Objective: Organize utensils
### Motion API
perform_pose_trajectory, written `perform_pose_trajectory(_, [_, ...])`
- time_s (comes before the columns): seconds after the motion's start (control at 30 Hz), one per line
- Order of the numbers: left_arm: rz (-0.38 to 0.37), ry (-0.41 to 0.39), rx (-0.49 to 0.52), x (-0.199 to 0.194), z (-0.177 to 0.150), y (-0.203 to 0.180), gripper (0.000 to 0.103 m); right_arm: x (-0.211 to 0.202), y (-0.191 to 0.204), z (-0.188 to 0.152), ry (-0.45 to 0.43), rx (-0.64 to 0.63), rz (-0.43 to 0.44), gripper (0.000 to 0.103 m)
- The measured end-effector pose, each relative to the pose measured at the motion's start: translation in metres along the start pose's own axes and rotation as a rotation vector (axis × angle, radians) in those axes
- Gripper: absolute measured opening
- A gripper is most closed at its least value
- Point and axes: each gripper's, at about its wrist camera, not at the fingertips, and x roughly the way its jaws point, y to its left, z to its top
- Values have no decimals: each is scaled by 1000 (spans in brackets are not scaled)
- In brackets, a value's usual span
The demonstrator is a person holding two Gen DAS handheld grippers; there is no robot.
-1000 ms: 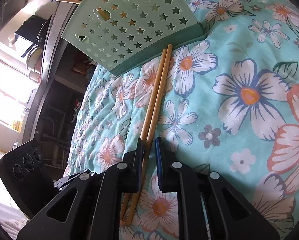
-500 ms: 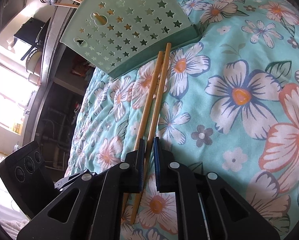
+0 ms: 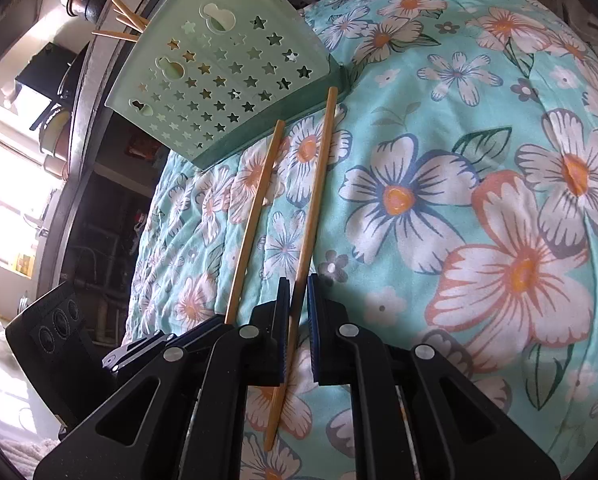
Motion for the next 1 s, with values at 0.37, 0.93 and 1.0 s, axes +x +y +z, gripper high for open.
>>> perform_pose_trajectory(0.37, [-16, -13, -37, 2, 3, 7, 5, -2, 12, -14, -1, -36, -51, 11])
perform_pose_trajectory(0.93, [33, -53, -285, -56, -31, 72, 5, 5, 30, -25, -31, -92, -123, 11])
perform_pose_trajectory(1.0, [20, -42, -300, -54, -35, 71, 5, 5, 35, -28, -23, -120, -123, 10])
